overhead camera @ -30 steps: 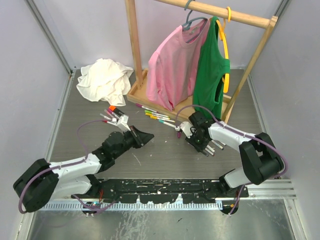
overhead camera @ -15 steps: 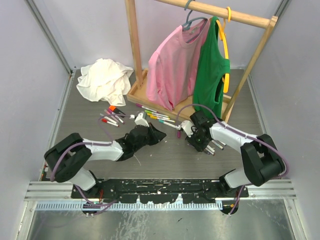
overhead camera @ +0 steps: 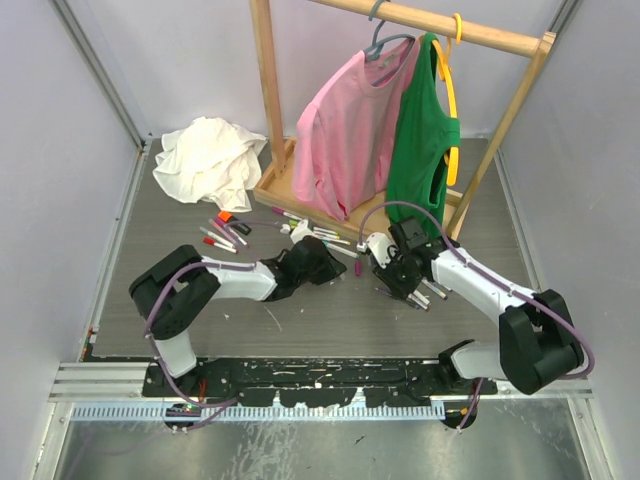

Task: Open the pen caps
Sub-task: Place the pen cap at the center of the board.

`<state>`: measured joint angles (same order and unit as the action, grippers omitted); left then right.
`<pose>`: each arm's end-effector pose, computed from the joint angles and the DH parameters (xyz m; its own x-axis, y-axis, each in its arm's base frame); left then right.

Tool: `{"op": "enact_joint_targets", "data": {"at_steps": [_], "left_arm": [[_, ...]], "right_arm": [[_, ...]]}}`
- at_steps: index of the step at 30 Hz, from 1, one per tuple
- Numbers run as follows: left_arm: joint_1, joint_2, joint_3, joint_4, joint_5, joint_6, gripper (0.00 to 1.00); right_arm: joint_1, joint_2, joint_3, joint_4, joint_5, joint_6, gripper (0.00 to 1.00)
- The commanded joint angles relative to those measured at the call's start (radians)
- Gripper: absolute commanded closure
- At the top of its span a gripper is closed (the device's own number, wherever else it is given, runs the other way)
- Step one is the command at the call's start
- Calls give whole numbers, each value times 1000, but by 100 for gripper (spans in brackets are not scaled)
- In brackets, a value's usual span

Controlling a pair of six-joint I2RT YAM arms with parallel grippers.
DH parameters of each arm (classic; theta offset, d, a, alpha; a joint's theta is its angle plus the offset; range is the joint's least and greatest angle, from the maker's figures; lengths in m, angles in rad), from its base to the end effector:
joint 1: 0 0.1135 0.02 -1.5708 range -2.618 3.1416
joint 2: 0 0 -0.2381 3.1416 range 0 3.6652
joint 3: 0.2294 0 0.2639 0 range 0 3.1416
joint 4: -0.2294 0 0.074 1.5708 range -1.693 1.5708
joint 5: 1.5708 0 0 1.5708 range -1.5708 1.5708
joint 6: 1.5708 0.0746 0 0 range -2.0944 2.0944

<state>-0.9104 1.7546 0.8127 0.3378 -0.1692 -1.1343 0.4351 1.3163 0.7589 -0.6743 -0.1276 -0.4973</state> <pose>0.2459 -0.2961 0.0913 -0.7758 -0.4575 -0.4346 -0.0226 0.7084 -0.7054 0.2310 0.1178 0.1193 -0.5339 -0.7699 -0.3496 -0.8091 0.5852 -0.0532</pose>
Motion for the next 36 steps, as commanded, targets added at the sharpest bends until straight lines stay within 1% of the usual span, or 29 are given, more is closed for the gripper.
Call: {"op": "enact_joint_targets", "data": {"at_steps": [1, 5, 11, 14, 20, 24, 31, 36], "left_arm": [[-4, 39, 98, -122, -7, -39, 100], [-4, 80, 129, -139, 7, -58, 98], [-5, 127, 164, -132, 34, -78, 89], [-5, 129, 163, -139, 25, -89, 86], [-4, 110, 148, -149, 3, -91, 77], [-4, 101, 148, -152, 2, -82, 72], [-4, 46, 134, -164, -16, -57, 71], [-4, -40, 100, -181, -40, -17, 70]], "right_arm": [[-13, -46, 30, 21, -23, -3, 64], [-16, -53, 32, 22, -27, -3, 64], [-18, -68, 32, 28, -29, -3, 64], [-19, -74, 32, 28, -32, -4, 63], [-19, -75, 32, 28, -37, -6, 63], [-19, -76, 34, 28, -43, -6, 63], [-20, -90, 40, 28, -64, -6, 63], [-20, -111, 50, 32, -94, -6, 61]]}}
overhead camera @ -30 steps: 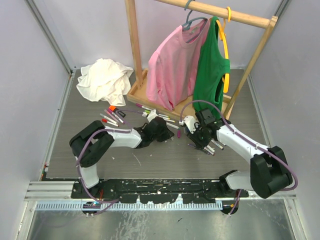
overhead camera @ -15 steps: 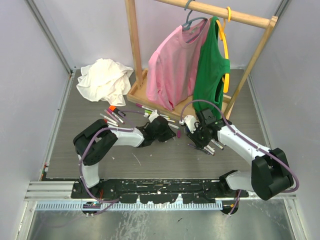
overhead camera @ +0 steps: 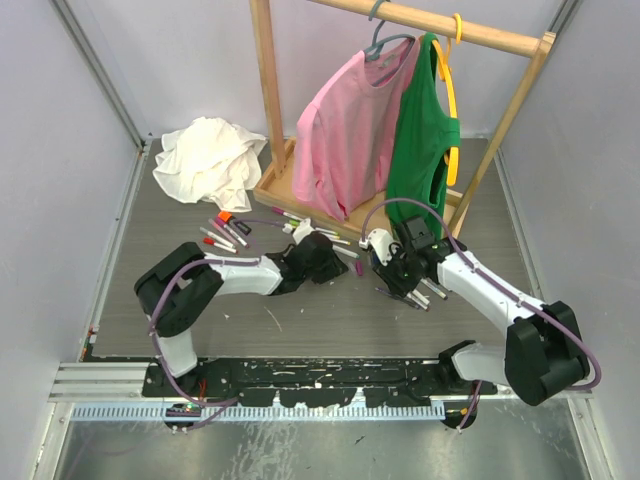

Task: Open the pen caps
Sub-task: Place the pen cap at the center of the board.

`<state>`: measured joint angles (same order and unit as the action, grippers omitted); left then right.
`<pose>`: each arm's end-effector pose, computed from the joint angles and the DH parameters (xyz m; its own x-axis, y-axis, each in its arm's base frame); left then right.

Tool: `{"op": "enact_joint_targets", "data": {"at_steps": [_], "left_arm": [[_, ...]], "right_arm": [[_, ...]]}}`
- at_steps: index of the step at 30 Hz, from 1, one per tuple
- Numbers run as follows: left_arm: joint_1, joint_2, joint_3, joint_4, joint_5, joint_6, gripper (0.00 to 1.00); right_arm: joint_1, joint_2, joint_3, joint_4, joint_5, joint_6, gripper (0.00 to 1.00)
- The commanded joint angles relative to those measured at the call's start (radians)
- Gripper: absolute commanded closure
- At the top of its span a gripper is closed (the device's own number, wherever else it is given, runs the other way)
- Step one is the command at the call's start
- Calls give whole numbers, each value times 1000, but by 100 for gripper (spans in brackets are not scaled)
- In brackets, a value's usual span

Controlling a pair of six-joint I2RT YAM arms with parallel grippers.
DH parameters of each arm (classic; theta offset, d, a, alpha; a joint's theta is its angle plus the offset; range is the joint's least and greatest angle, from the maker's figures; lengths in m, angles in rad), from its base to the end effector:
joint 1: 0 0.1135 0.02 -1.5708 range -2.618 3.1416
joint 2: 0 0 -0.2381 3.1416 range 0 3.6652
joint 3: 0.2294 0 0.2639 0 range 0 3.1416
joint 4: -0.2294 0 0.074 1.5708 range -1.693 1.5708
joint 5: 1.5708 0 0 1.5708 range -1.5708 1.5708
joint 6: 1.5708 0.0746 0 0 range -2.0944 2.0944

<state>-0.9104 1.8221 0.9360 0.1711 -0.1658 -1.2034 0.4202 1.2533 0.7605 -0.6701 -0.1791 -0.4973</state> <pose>0.2549 -0.3081 0.0863 -0.8001 -0.4705 -0.3722 -0.1230 0.7359 -0.6658 0.2310 0.1178 0.1357 -0.5143 -0.7439 -0.4266 -0.8093 0.5856 -0.0455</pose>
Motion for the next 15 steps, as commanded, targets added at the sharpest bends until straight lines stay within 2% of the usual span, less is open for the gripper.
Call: {"op": "enact_joint_targets", "data": {"at_steps": [1, 7, 11, 15], "left_arm": [[-4, -130, -35, -13, -48, 67, 70], [-4, -320, -154, 49, -62, 235, 63], [11, -460, -277, 104, -75, 415, 51], [26, -625, -398, 136, -84, 585, 32]], "right_arm": [[-6, -56, 50, 32, -50, -5, 61], [-6, -73, 105, 47, -168, -27, 59], [-4, -55, 167, 85, -252, -34, 59], [-4, -12, 189, 192, -381, -81, 43]]}}
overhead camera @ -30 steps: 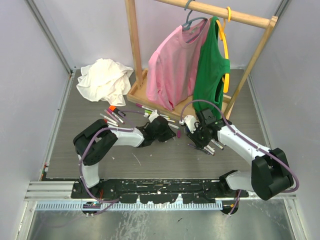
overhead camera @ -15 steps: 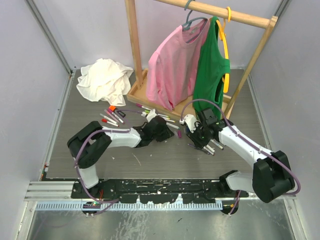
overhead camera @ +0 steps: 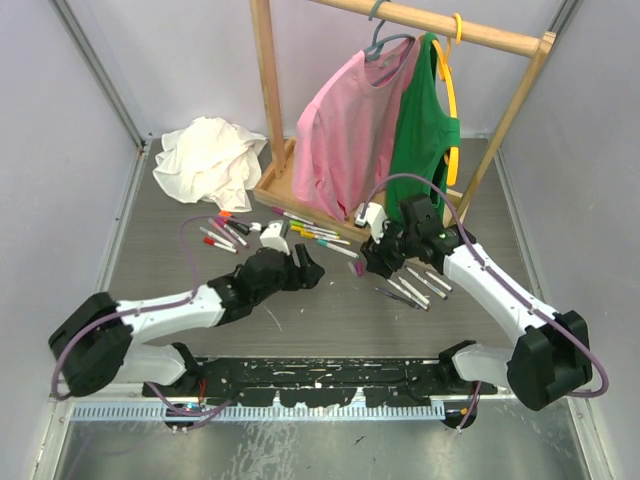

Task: Open the pen caps
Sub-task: Place the pen cap at the center of the board, then pick up the pen from the center of the board.

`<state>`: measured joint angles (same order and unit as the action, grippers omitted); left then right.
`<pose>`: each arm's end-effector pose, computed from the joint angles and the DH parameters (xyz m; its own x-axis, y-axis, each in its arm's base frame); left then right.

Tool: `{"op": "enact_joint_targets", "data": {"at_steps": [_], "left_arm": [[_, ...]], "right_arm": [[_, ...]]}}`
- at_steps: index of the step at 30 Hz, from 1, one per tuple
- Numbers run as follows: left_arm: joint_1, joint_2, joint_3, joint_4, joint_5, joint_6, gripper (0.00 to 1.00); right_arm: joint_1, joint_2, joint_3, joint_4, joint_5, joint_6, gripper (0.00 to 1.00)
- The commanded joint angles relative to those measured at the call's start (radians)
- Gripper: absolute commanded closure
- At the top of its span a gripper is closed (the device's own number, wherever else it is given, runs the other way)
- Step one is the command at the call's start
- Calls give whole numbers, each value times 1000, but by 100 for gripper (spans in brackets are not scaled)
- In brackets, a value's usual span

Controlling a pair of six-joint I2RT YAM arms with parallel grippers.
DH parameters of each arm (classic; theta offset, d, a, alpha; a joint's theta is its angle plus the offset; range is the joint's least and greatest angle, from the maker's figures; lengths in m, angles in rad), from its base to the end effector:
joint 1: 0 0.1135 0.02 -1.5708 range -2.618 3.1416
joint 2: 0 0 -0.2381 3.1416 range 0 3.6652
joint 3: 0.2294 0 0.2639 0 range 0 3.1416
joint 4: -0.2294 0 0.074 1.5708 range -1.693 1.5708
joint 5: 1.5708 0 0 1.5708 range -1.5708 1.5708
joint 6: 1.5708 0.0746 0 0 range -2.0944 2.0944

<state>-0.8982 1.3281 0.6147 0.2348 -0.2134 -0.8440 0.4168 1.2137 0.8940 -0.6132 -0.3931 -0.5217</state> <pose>0.2159 -0.2458 0.1542 -0.6744 -0.3255 -0.6627 0.2157 0.7715 -0.5985 0.2488 0.1414 0.1980 -0.3466 -0.6569 -0.6696 -0.8711 0.4902 -0.0300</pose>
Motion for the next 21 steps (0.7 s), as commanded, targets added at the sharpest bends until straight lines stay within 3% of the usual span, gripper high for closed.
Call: {"op": "enact_joint_targets", "data": {"at_steps": [1, 4, 6, 9, 21], "left_arm": [[15, -167, -98, 61, -53, 268, 28], [17, -275, -137, -26, -137, 386, 16], [17, -339, -152, -90, -192, 463, 13], [18, -383, -193, -115, -307, 531, 0], [31, -430, -281, -29, -299, 535, 2]], "right_arm": [[1, 45, 59, 162, -194, -76, 41], [13, 132, 99, 211, -224, -105, 37], [20, 197, 144, 225, -206, -99, 37], [41, 282, 198, 250, -133, -57, 37], [71, 539, 311, 280, 63, 89, 47]]}}
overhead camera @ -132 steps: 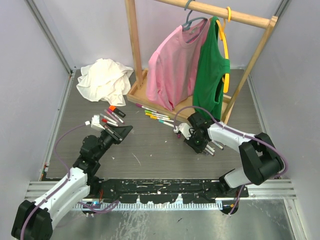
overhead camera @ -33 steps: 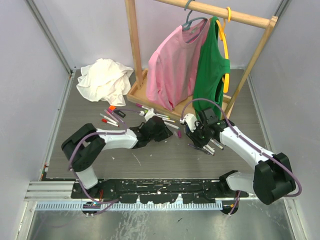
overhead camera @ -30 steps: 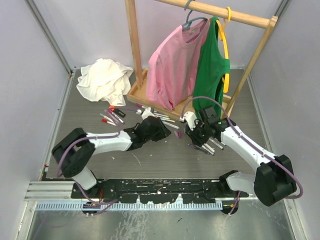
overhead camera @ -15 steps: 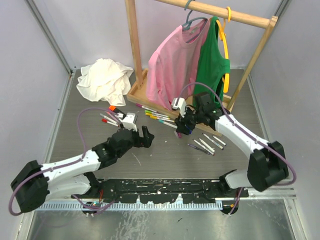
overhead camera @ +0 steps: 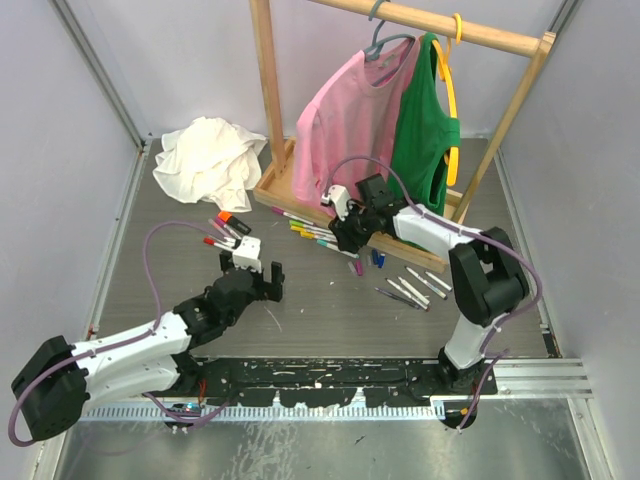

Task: Open the pen caps
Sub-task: Pick up the pen from the center of the board.

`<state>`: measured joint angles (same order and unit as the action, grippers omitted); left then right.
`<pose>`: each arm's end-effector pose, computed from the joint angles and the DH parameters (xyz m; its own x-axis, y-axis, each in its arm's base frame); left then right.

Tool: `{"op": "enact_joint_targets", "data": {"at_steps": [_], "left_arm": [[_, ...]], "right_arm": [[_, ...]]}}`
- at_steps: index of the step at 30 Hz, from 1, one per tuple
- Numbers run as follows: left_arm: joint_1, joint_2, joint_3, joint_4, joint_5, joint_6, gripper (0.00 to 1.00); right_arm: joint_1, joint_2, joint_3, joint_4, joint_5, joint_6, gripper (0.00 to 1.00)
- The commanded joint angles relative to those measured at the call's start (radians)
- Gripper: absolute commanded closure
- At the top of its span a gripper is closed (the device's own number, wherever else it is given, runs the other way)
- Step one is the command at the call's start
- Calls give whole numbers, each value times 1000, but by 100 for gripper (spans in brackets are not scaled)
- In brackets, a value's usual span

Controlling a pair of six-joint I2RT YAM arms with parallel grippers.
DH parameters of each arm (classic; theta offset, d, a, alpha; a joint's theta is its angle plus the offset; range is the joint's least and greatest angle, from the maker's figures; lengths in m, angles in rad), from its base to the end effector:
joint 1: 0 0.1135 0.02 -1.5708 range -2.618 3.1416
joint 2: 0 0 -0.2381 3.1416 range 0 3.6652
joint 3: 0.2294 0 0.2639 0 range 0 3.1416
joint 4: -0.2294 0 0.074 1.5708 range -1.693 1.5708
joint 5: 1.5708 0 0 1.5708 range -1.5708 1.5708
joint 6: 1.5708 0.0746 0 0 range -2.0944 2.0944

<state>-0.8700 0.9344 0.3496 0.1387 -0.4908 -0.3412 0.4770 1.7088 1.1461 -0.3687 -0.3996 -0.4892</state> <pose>0.1894 -0.1700 0.1528 -0.3960 0.0117 -0.9182 0.2838 0.9525 -0.1102 0.3307 0.2036 0.1485 -0.3336 -0.6597 -0.6734 -0.8904 0.4552 -0.0048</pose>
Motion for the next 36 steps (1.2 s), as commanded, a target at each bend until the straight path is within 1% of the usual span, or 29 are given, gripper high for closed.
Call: {"op": "enact_joint_targets", "data": {"at_steps": [1, 5, 9, 19, 24, 29, 33, 36], "left_arm": [[2, -46, -21, 71, -19, 34, 2], [3, -57, -32, 79, -18, 32, 2], [3, -49, -27, 78, -19, 31, 2], [3, -14, -7, 70, -19, 33, 2], [2, -15, -6, 70, -19, 31, 2], [2, -14, -6, 70, -19, 31, 2], [3, -15, -7, 70, -19, 31, 2], [3, -15, -6, 70, -19, 31, 2]], "right_arm": [[14, 59, 66, 35, 86, 64, 48], [25, 100, 79, 32, 125, 89, 52], [31, 124, 79, 27, 132, 91, 55], [57, 163, 89, 7, 147, 69, 68], [67, 183, 99, -7, 155, 55, 71], [73, 200, 104, -19, 171, 38, 72], [82, 208, 109, -28, 192, 24, 78], [84, 206, 111, -29, 195, 20, 86]]}}
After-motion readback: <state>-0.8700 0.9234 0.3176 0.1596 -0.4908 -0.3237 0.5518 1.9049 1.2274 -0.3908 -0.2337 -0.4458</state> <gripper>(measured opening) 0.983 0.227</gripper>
